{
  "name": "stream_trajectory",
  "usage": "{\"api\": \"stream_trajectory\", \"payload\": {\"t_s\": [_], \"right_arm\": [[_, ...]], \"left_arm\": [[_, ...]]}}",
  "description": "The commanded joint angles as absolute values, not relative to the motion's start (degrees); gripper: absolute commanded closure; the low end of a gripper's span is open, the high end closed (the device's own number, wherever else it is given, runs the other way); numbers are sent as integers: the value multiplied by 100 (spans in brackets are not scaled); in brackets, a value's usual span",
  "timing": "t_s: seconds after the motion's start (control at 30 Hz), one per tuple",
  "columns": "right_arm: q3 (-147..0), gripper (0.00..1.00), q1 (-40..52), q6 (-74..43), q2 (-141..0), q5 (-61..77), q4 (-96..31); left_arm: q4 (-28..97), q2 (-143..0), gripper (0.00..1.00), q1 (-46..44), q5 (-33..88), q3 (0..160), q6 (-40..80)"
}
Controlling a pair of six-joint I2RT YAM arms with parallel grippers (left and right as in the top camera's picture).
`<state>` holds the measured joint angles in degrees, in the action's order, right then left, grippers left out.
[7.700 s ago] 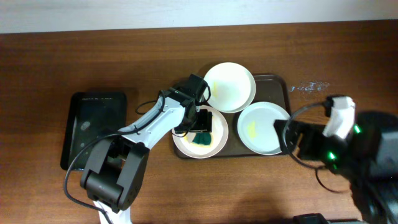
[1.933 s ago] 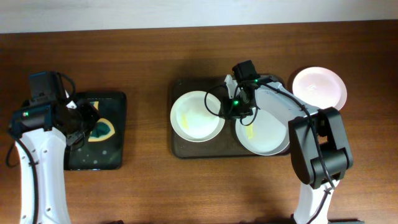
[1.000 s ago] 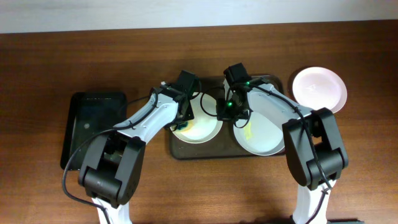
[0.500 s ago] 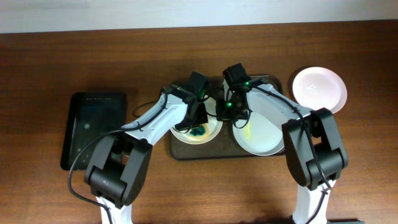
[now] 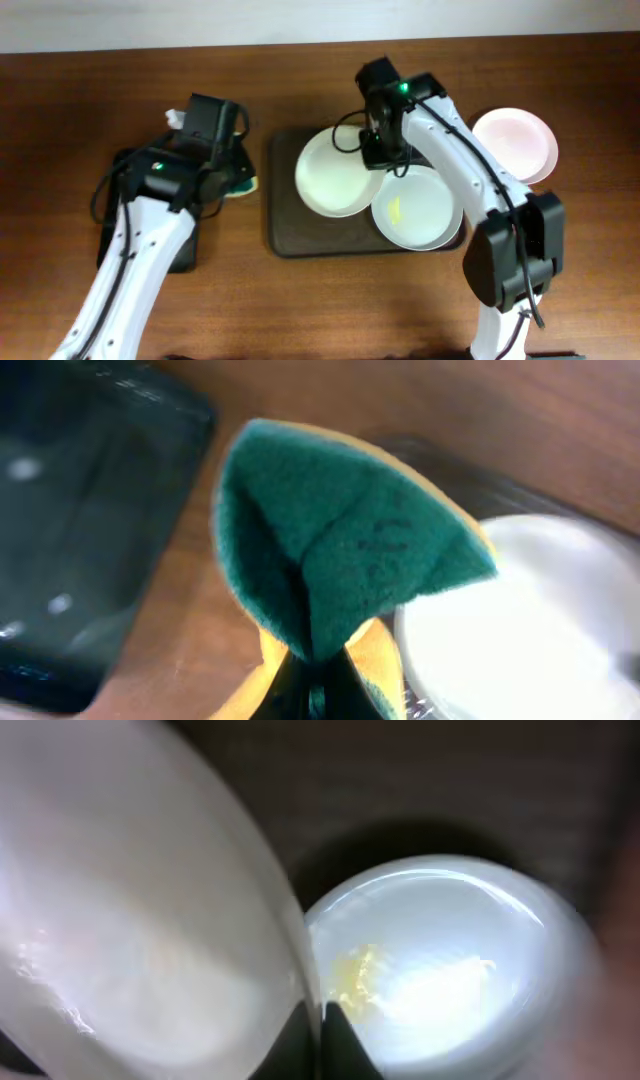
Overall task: Clean dirty plates on tray and stack at the side
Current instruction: 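Carry the front-left plate with the right gripper onto the side stack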
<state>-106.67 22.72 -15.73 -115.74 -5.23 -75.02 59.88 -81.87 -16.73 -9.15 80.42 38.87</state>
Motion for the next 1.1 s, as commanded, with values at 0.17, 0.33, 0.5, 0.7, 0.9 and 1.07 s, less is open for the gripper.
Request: {"api": "stream_trajectory", "payload": {"t_s": [0.17, 0.33, 0.5, 0.7, 0.9, 1.07], "right_arm": [[-11808, 96, 4746, -1354, -11371, -5749, -9118], [-11808, 96, 5898, -858, -11371, -6967, -9198], [-11806, 96, 5655, -1194, -11371, -6593, -9177], [-11321, 96, 2683, -2128, -11373, -2296, -7990], [-10753, 96, -2403, -1481, -11373, 1205, -6890], [-10191, 96, -3505, -1542, -11430, 1291, -5607]], "left_arm": [[7091, -7948, 100, -843, -2147, 7957, 3876], [7126, -7948, 100, -834, -2147, 7867, 3811], [7135, -7948, 100, -834, -2152, 7865, 3811], [7146, -7948, 100, -834, -2147, 7865, 3811], [7102, -7948, 100, -834, -2143, 7865, 3813], [7098, -7948, 100, -834, -2145, 7865, 3813]]}}
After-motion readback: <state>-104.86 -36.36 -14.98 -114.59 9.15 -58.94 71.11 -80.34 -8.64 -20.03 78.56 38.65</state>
